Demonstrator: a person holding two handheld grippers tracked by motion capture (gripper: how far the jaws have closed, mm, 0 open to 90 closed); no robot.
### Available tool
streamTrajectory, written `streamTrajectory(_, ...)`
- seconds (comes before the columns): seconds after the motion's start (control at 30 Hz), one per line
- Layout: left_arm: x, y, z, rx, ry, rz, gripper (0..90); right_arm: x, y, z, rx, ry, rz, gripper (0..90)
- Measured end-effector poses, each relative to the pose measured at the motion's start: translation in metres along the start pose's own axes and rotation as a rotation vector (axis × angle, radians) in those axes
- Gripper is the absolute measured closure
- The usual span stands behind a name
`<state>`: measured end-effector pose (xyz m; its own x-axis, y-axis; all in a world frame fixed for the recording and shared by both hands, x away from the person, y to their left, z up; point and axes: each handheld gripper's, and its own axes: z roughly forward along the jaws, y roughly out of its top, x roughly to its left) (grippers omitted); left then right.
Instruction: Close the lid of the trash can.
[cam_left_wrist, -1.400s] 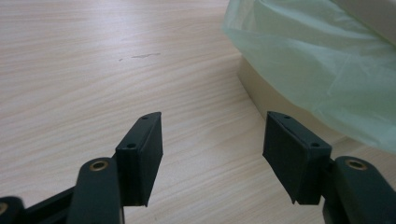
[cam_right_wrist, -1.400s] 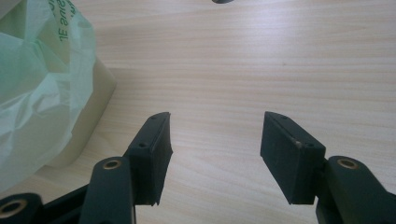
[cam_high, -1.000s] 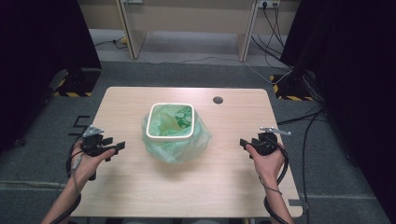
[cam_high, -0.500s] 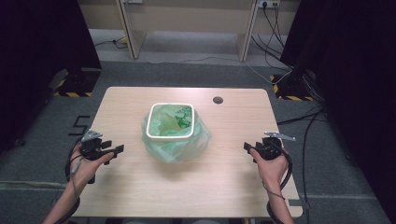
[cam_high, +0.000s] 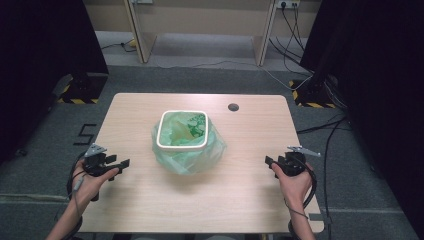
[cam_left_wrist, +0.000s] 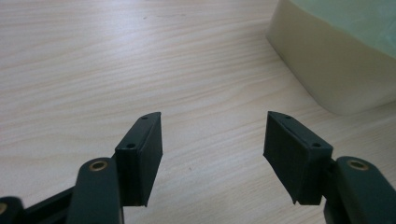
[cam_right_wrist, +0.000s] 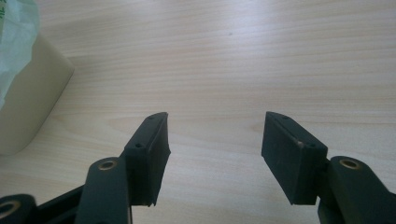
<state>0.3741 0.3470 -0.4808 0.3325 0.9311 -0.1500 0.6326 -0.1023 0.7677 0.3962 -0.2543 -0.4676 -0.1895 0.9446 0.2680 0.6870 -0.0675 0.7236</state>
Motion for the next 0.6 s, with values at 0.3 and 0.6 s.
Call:
streamTrajectory(0.3, 0.007, -0.011, 0.002, 0.004, 0.005, 0.008, 36.4, -0.007, -0.008, -0.001, -0.02, -0.011, 0.001, 41.4)
streamTrajectory(0.6, 0.011, -0.021, 0.007, -0.016, 0.007, 0.008, 35.2, -0.01, -0.016, 0.001, -0.045, -0.022, -0.005, 41.3)
